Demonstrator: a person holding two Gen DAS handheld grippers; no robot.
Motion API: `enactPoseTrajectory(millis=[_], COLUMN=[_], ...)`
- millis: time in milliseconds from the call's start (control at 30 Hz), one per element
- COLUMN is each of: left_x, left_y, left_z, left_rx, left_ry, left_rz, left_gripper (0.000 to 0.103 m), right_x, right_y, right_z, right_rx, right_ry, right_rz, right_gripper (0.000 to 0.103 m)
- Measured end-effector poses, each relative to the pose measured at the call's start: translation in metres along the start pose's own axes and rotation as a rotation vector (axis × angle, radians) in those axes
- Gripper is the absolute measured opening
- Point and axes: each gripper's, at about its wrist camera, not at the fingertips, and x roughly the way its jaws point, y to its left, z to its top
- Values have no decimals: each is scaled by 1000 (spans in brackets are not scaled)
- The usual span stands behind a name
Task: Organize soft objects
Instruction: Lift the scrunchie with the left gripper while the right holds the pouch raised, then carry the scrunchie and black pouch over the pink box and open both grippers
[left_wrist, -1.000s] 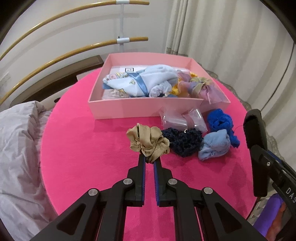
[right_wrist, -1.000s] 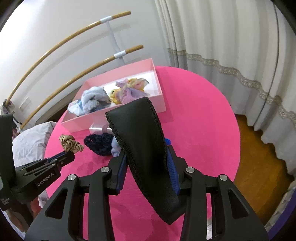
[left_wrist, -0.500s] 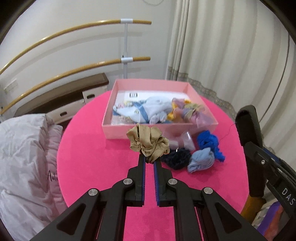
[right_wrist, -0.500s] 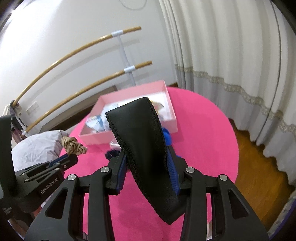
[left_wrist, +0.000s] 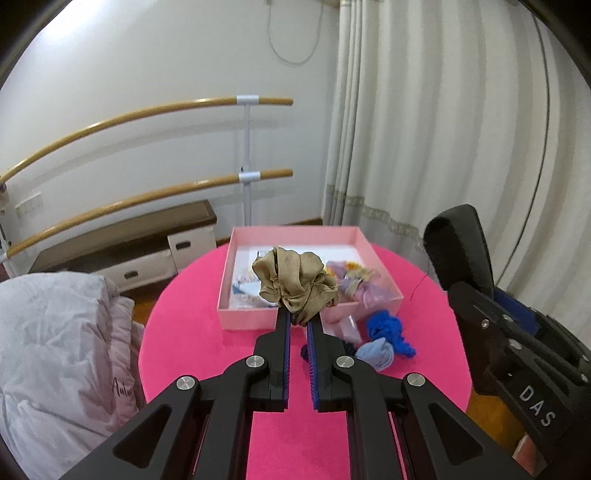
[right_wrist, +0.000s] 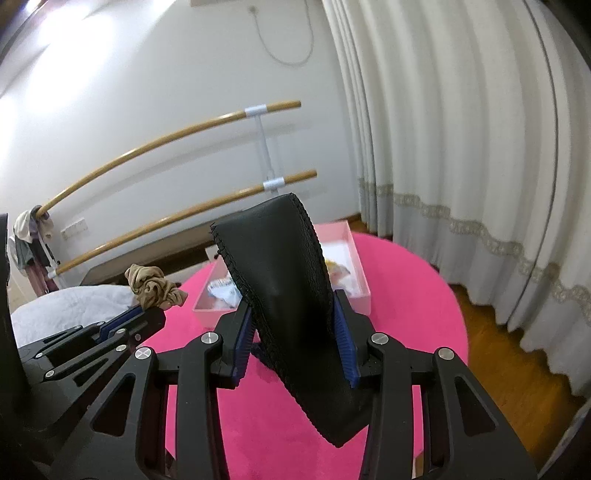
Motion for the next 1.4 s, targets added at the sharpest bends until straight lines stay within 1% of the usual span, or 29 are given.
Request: enactPoseTrajectory(millis=[67, 300, 467, 567, 767, 933, 1067, 1400], left_x=[-16, -47, -60, -62, -65, -58, -51, -37], left_y=[0, -1, -8, -15, -26, -23, -21, -18], left_z=[-3, -15, -20, -21, -24, -21, -15, -6], left_rx=[6, 9, 17, 26, 29, 26, 18, 13], left_ry=[-24, -77, -102, -108, -106, -99, -74, -58], left_rz=[3, 7, 28, 38, 32, 43, 50, 56], left_gripper=[5, 6, 6, 6, 6, 6, 6, 6], right_x=[-6, -21, -28, -30, -34, -29, -28, -21], right_y=[5, 17, 21, 23, 27, 26, 26, 25], right_z=[1, 6, 7, 7, 5, 5, 6, 10], right_rx=[-9, -27, -31, -33, -39, -38, -41, -44], right_ry=[-20, -76, -105, -111, -107, -101, -98, -87], right_rz=[0, -10, -32, -35, -41, -43, -48, -47], right_gripper=[37, 37, 37, 37, 37, 38, 38, 38])
